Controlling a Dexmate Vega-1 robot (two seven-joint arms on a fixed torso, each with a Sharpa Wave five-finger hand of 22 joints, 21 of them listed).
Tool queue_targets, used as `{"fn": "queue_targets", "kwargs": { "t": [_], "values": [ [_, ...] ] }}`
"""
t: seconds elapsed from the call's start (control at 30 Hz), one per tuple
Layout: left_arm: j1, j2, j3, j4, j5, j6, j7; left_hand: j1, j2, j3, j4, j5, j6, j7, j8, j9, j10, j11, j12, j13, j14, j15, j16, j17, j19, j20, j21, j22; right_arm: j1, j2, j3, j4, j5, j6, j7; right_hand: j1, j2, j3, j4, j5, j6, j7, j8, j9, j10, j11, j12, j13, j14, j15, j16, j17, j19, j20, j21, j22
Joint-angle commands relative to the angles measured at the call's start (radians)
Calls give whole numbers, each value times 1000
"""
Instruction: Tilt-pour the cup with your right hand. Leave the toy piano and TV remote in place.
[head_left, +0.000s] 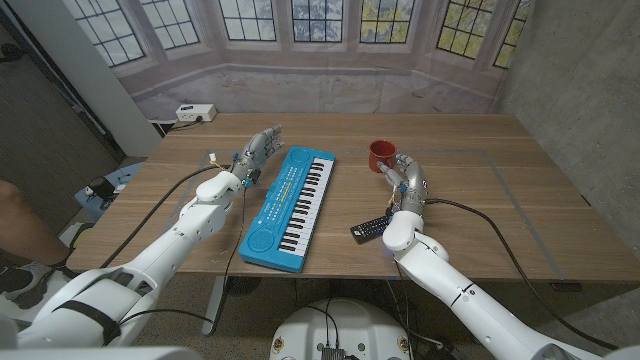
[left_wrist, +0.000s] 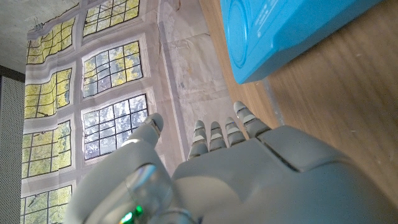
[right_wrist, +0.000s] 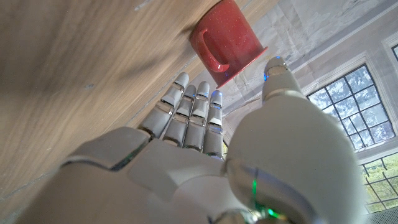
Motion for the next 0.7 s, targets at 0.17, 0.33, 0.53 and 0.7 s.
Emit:
{"fn": "queue_targets", "kwargs": {
  "t": [0.17,0.33,0.53,0.7],
  "values": [
    [24,8,-4,-31,-8,13,15,15,0,-1,-8,6,12,-2,3,5,13,-2,5,5,11,-2,1,2,14,-3,-8,3,36,22,-21,56,-6,-22,-21,21,1,5,9,14,36,-9,10,2,35,1,14,4,31,-20,12,5,24,-5,6,3],
    [28,6,-4,-32,-8,11,20,16,1,-2,-8,6,11,-6,2,5,14,-2,5,5,13,-2,1,2,16,-2,-9,3,40,26,-19,67,0,-21,-27,19,6,6,15,18,59,-13,14,2,55,-11,18,5,48,-27,16,7,30,-8,6,4],
    [33,4,-2,-38,-9,17,26,17,1,-3,-9,6,13,-7,2,5,16,-3,6,5,15,-1,2,2,19,-2,-11,3,48,36,-21,87,-5,-22,-49,23,12,10,17,22,92,-22,20,2,82,-18,22,6,76,-36,22,10,48,-16,8,4],
    [35,3,0,-41,-9,21,30,19,1,-3,-10,6,14,-7,2,5,18,-2,6,5,17,0,2,3,21,-1,-12,4,56,48,-24,107,-10,-24,-70,33,16,13,16,25,113,-27,23,2,102,-27,25,6,93,-46,25,11,59,-21,8,4]
  ]
}}
